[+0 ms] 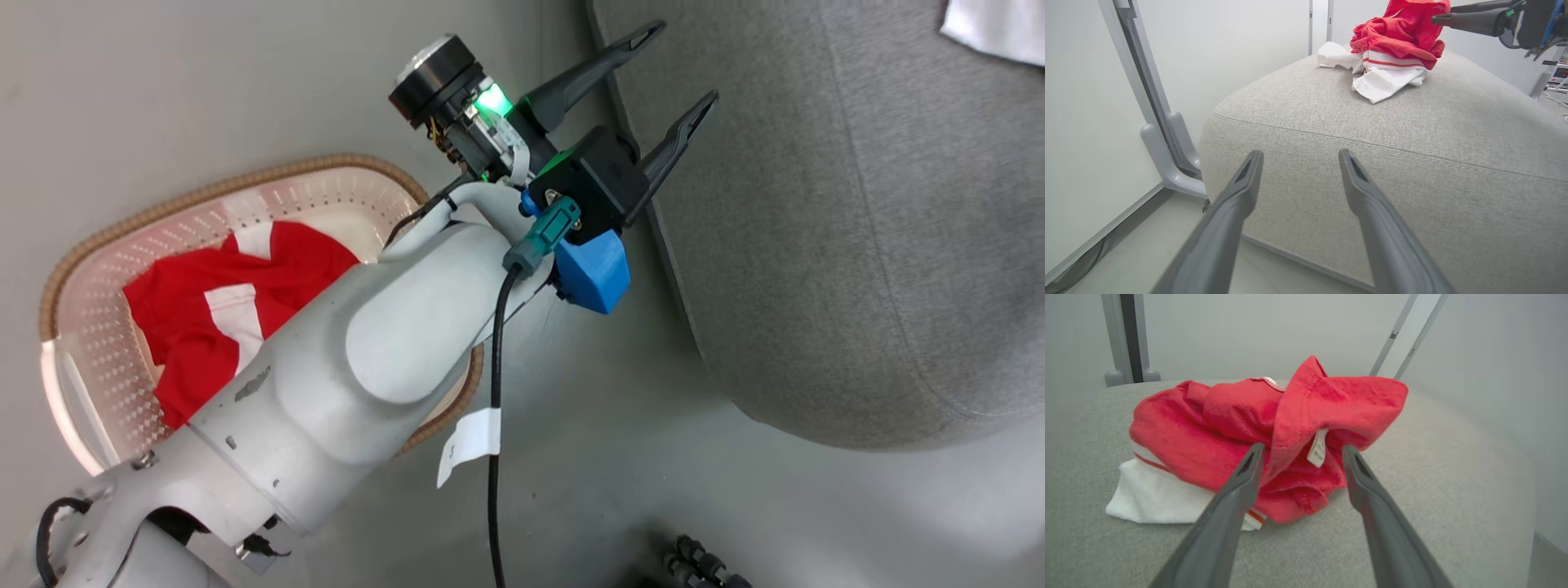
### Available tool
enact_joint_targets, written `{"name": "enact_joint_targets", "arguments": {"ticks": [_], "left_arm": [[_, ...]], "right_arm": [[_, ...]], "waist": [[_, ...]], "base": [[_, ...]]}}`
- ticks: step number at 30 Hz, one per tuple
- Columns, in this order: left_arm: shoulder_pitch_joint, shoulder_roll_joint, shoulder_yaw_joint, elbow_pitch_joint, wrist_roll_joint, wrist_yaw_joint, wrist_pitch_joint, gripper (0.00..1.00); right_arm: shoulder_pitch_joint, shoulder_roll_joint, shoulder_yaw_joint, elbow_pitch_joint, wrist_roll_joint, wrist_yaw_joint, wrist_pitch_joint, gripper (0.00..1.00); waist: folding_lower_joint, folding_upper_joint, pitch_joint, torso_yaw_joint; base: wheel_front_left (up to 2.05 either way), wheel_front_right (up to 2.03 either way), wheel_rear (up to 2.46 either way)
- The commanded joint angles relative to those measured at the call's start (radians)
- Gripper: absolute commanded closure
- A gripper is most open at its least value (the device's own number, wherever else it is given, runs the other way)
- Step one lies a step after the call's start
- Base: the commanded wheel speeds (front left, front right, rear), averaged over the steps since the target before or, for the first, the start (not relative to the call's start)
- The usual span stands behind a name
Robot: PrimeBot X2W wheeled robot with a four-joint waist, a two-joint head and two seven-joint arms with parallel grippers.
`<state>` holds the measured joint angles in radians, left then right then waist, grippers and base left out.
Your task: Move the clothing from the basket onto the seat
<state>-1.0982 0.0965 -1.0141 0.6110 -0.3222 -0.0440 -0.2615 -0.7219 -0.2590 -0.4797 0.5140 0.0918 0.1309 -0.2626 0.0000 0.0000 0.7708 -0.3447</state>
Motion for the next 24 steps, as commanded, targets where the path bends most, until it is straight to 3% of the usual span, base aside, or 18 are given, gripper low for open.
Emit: {"name": "enact_joint_targets", "arguments": {"ticks": [1, 9, 24], "left_arm": [[0.015, 0.001, 0.007, -0.005, -0.003, 0.005, -0.004, 0.0], [0.129, 0.022, 0.103, -0.091, -0.009, 0.037, -0.005, 0.0], [0.429, 0.05, 0.433, -0.27, 0.049, 0.09, -0.004, 0.0]], "right_arm": [[0.023, 0.001, -0.001, -0.012, 0.0, 0.0, -0.004, 0.0], [0.17, 0.027, 0.066, -0.146, -0.003, 0.0, -0.003, 0.0], [0.278, 0.048, 0.363, -0.254, 0.031, 0.0, -0.003, 0.0]], "waist": [[0.0, 0.0, -0.042, -0.001], [0.0, 0.0, -0.205, 0.023], [0.0, 0.0, -0.439, 0.166]], "base": [[0.0, 0.0, 0.0], [0.0, 0.0, 0.0], [0.0, 0.0, 0.0]]}}
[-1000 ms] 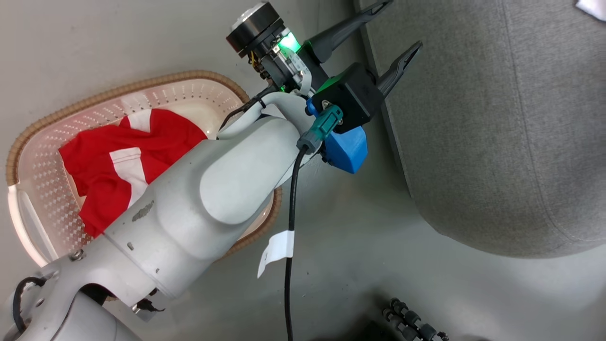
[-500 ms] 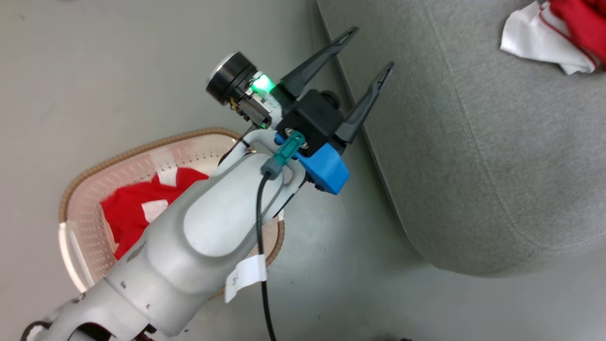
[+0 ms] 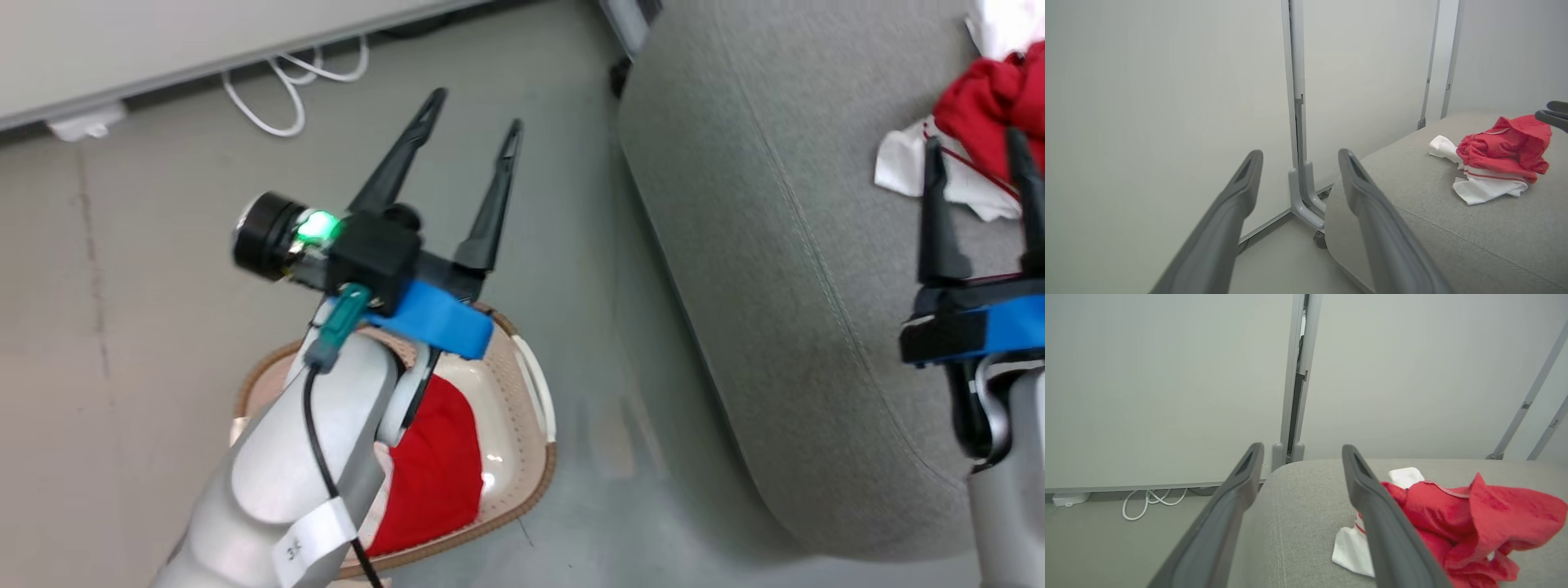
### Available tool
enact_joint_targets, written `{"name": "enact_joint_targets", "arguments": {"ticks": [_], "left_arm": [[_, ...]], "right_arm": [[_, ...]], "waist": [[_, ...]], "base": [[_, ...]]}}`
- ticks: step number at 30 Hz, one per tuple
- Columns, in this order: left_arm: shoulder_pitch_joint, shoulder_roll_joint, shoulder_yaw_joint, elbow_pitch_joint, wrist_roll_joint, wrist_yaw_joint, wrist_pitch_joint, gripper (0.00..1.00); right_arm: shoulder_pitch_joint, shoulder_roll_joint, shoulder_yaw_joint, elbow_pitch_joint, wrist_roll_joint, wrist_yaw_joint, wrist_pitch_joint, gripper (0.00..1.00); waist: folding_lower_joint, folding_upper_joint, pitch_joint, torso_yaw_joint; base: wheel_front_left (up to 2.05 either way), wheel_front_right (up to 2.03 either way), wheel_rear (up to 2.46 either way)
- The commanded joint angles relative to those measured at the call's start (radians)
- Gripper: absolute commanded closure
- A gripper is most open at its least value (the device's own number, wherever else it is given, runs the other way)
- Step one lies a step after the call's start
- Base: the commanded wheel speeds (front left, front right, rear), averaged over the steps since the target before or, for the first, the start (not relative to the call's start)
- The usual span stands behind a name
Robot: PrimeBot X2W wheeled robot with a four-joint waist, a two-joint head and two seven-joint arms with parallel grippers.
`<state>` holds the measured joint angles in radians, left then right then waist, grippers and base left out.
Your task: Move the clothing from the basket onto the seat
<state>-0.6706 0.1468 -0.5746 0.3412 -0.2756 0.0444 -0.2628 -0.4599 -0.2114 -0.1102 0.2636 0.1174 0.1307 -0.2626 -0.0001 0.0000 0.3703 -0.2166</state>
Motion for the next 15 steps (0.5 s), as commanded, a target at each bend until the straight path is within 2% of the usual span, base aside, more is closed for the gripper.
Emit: {"name": "enact_joint_targets", "arguments": {"ticks": [1, 6, 15], "left_arm": [[0.023, -0.004, 0.02, -0.013, 0.007, 0.005, -0.003, 0.0], [0.135, -0.018, 0.142, -0.061, 0.041, 0.001, -0.003, 0.0], [0.312, -0.054, 0.307, -0.097, 0.095, -0.039, -0.003, 0.0]], "right_arm": [[0.022, 0.003, 0.009, -0.006, 0.008, 0.0, -0.003, 0.0], [0.045, 0.016, 0.076, -0.002, 0.017, 0.0, -0.003, 0.0], [0.115, 0.061, 0.129, 0.008, 0.024, 0.0, -0.003, 0.0]], "waist": [[0.0001, 0.0, -0.049, 0.048], [0.0001, 0.0, -0.105, 0.092], [0.0001, 0.0, -0.198, 0.143]], "base": [[0.0, 0.0, 0.0], [0.0, 0.0, 0.0], [0.0, 0.0, 0.0]]}}
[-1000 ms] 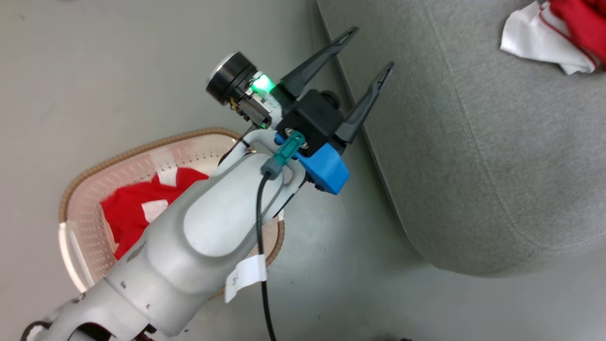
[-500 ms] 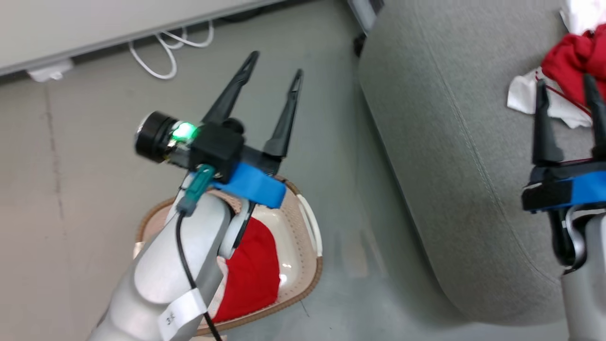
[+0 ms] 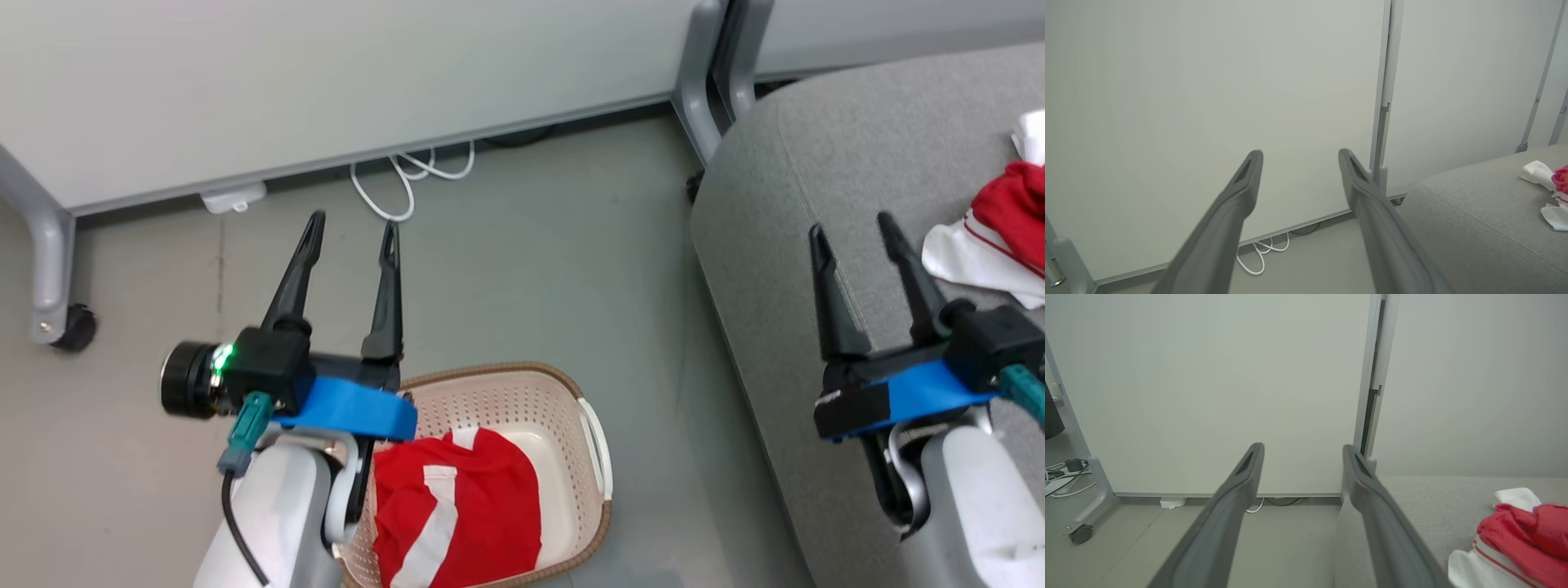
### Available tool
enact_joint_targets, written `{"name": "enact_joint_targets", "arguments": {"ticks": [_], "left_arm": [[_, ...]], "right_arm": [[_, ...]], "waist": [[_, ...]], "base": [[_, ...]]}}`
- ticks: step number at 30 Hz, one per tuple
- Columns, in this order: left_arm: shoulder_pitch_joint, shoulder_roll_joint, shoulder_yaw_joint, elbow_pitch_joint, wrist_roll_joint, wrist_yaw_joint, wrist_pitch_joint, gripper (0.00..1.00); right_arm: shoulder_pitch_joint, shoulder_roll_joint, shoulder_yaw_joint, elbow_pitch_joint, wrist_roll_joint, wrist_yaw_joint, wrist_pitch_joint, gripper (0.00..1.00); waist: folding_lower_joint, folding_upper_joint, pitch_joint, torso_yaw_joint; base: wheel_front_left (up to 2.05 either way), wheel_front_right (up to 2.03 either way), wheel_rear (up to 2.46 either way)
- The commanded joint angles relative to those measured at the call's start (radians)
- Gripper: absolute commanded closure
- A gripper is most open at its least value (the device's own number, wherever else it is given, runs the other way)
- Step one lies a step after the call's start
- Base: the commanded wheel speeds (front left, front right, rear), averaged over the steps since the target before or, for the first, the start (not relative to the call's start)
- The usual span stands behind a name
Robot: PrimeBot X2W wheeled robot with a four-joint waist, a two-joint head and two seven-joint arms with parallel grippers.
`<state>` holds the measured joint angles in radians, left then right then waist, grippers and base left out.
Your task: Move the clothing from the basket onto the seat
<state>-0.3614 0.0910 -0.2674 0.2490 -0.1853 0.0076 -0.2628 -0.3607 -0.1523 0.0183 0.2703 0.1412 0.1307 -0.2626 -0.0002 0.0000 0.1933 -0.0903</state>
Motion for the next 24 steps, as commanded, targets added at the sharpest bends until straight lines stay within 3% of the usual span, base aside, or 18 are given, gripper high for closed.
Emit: {"name": "enact_joint_targets", "arguments": {"ticks": [1, 10, 24], "left_arm": [[0.02, -0.003, 0.016, -0.009, 0.008, -0.008, -0.003, 0.0], [0.141, -0.032, 0.114, -0.036, 0.038, -0.042, -0.003, 0.0], [0.256, -0.041, 0.148, -0.039, 0.022, -0.057, -0.003, 0.0]], "right_arm": [[0.026, 0.007, 0.001, -0.001, 0.0, 0.0, -0.003, 0.0], [0.121, 0.037, -0.01, -0.014, 0.008, 0.0, -0.003, 0.0], [0.253, 0.07, -0.035, -0.038, 0.013, 0.0, -0.003, 0.0]], "waist": [[0.0002, 0.0, -0.029, 0.021], [0.0002, 0.0, -0.081, 0.049], [0.0002, 0.0, -0.149, 0.078]], "base": [[0.0, 0.0, 0.0], [0.0, 0.0, 0.0], [0.0, 0.0, 0.0]]}}
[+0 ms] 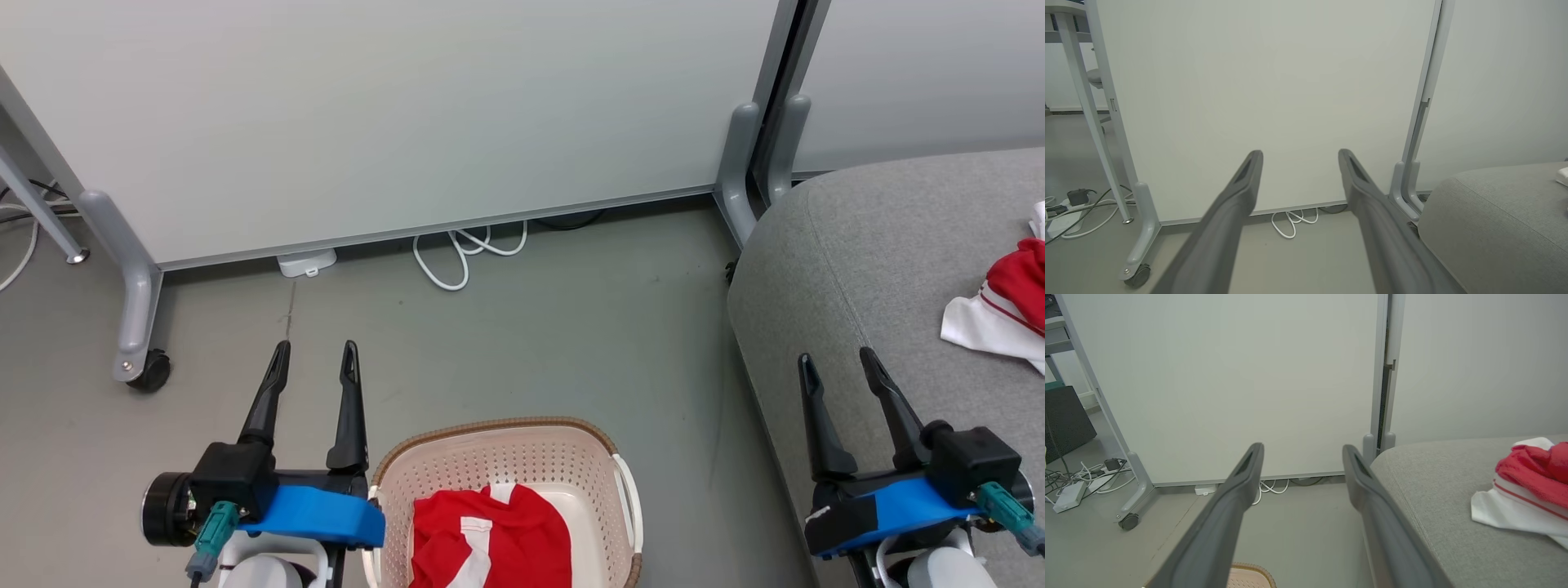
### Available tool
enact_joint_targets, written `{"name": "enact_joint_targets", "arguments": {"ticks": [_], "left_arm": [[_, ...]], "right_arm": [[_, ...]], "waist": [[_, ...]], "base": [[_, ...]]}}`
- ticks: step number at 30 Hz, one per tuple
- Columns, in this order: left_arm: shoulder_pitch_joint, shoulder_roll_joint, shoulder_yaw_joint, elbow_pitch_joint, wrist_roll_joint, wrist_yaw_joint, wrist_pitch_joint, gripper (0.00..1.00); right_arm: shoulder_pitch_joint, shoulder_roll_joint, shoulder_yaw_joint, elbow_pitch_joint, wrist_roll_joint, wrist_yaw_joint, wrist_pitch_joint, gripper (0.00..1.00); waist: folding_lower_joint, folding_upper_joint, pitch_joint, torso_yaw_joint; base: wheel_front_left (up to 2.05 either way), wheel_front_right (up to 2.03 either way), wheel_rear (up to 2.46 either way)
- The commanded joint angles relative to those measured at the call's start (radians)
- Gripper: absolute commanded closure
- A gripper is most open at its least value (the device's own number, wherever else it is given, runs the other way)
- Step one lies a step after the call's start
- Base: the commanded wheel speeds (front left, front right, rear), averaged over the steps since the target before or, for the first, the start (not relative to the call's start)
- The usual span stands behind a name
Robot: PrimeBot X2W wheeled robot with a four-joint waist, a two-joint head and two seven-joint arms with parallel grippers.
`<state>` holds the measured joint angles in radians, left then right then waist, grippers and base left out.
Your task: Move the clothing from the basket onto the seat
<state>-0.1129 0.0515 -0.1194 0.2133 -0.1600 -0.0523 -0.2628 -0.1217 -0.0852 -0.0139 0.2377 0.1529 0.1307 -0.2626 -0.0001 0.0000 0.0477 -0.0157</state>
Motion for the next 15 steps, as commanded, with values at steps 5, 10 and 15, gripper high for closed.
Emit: {"name": "enact_joint_targets", "arguments": {"ticks": [5, 10, 15], "left_arm": [[0.032, -0.001, 0.008, -0.004, -0.015, 0.011, -0.003, 0.0], [0.048, -0.001, 0.018, -0.002, -0.022, 0.015, -0.003, 0.0], [0.047, -0.001, 0.022, 0.001, -0.023, 0.015, -0.003, 0.0]], "right_arm": [[0.044, 0.012, -0.009, -0.013, 0.001, 0.0, -0.003, 0.0], [0.051, 0.018, -0.011, -0.013, 0.0, 0.0, -0.003, 0.0], [0.048, 0.02, -0.013, -0.01, -0.002, 0.0, -0.003, 0.0]], "waist": [[0.0001, 0.0, -0.014, 0.011], [0.0001, 0.0, -0.018, 0.018], [0.0001, 0.0, -0.018, 0.023]], "base": [[0.0, 0.0, 0.0], [0.0, 0.0, 0.0], [0.0, 0.0, 0.0]]}}
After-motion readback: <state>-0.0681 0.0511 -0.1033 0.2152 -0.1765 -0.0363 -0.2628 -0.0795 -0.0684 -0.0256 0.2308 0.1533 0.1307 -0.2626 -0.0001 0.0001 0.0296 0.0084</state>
